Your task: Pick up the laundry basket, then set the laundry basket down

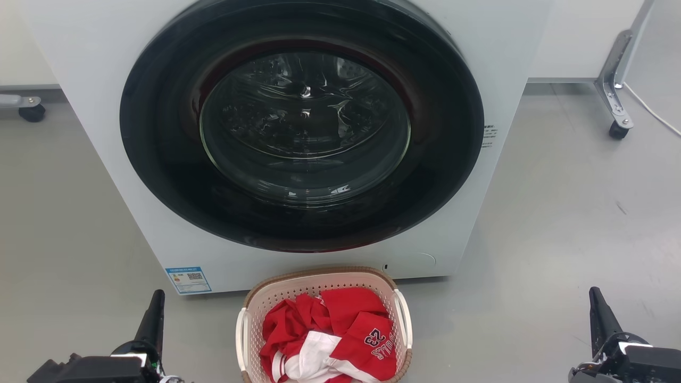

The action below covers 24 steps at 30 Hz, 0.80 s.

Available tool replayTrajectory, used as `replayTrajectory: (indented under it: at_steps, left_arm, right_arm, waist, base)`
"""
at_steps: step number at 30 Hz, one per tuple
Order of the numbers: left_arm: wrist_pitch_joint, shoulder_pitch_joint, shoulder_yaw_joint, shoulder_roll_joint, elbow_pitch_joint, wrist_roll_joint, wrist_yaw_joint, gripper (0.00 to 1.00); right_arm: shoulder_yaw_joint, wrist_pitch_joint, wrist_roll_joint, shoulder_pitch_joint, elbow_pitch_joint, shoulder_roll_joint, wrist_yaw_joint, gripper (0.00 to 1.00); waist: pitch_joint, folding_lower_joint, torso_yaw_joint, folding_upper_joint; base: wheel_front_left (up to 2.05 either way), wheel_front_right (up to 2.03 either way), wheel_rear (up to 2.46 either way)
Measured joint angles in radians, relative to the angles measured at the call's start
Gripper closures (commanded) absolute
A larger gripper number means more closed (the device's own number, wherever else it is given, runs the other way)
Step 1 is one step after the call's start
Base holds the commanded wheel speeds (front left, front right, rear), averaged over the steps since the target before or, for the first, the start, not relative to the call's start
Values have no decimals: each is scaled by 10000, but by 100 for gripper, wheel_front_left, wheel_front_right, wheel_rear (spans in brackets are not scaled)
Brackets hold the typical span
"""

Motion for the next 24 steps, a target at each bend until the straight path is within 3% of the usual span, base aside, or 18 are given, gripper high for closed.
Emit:
replayTrajectory:
  at_steps: [24]
  left_arm:
    - [0, 0, 0, -2, -2, 0, 0, 100]
  right_arm:
    - [0, 0, 2, 0, -2, 0, 0, 100]
  waist:
    - [0, 0, 0, 0]
  base:
    - [0, 0, 0]
